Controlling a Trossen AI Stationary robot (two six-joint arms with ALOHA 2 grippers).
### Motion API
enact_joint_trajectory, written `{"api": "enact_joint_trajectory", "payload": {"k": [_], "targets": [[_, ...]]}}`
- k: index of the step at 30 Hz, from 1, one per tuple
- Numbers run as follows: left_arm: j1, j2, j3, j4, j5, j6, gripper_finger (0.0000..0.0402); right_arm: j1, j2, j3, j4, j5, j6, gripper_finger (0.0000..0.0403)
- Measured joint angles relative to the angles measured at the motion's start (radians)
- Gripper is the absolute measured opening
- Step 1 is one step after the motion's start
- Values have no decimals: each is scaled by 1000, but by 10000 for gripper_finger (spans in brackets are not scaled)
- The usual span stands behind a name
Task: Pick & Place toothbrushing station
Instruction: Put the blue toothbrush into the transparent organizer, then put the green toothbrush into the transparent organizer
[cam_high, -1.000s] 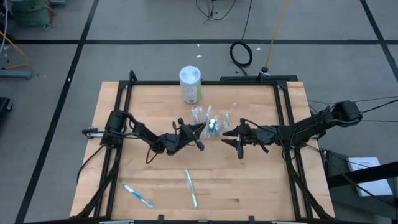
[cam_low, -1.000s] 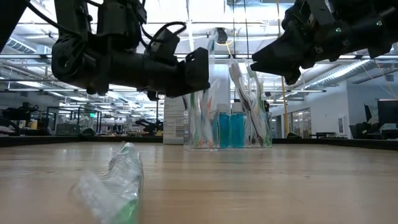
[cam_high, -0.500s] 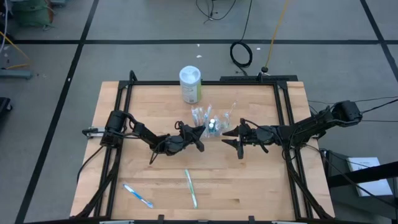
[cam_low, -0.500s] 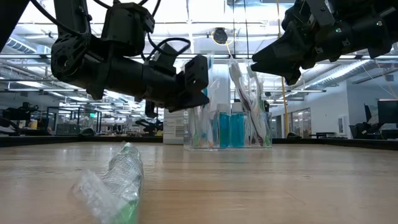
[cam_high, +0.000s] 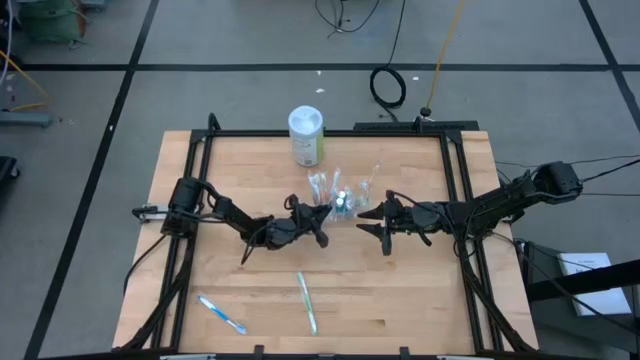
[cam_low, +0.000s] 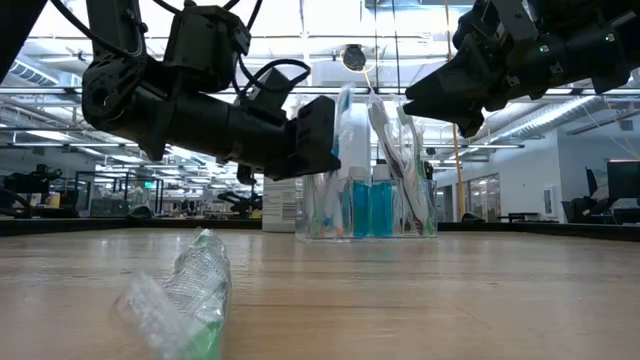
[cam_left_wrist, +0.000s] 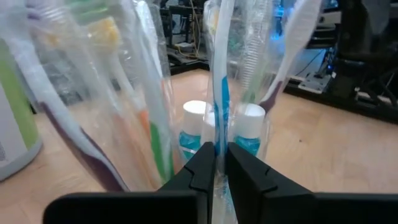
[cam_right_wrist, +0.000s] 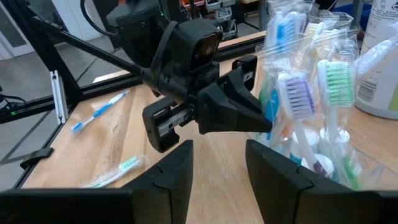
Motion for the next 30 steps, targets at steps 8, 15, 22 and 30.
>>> {"api": "enact_joint_trajectory", "payload": {"k": [8, 15, 22, 30], "targets": [[-1, -40, -1, -9, 17, 46, 98, 0, 0, 0, -1, 0, 4, 139], [-10, -160, 0, -158, 13, 72, 181, 0, 0, 0, -7, 0, 4, 139], [-43, -346, 0, -367, 33, 178, 206, 0, 0, 0, -7, -2, 4, 139], [-92, -580, 0, -756, 286, 106, 187, 2, 0, 0, 18, -73, 46, 139]]}}
